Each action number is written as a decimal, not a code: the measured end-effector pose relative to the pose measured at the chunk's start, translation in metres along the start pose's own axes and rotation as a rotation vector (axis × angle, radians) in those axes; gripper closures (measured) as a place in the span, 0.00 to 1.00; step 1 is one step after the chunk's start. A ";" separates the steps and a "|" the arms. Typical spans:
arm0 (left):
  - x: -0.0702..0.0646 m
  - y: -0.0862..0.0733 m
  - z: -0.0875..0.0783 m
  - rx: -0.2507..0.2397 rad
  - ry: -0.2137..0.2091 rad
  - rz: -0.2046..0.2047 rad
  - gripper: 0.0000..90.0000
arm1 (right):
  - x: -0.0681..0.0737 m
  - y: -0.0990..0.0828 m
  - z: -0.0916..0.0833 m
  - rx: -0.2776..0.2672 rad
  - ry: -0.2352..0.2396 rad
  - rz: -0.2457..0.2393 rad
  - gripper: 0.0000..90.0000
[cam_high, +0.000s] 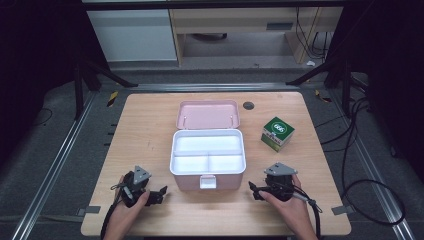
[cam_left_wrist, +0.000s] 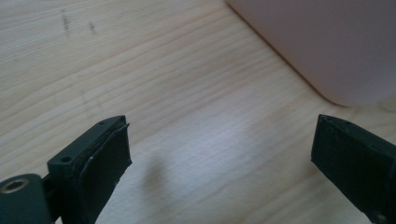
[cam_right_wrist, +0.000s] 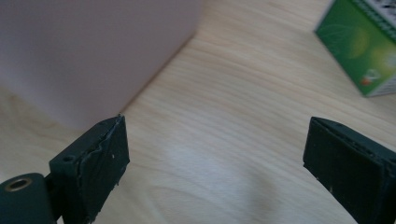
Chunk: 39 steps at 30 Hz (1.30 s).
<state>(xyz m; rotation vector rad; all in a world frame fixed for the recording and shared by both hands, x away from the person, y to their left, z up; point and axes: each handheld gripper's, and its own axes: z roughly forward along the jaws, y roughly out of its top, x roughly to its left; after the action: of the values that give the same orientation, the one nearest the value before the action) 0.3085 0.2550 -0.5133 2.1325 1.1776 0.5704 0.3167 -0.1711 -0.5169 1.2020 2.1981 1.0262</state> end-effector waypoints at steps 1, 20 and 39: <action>-0.003 0.001 -0.001 -0.003 -0.014 0.008 0.05 | 0.000 0.000 0.000 0.000 0.000 0.000 0.09; -0.047 0.031 0.007 -0.128 -0.183 0.106 0.26 | 0.040 0.014 0.009 -0.041 0.177 -0.073 0.24; -0.053 0.043 0.020 -0.111 -0.209 0.149 0.27 | 0.038 0.015 0.007 -0.051 0.157 -0.081 0.33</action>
<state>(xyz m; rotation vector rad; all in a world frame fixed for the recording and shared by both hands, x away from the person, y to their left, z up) 0.3195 0.1854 -0.5005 2.1367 0.8597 0.4533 0.3090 -0.1314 -0.5103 1.0325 2.3036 1.1717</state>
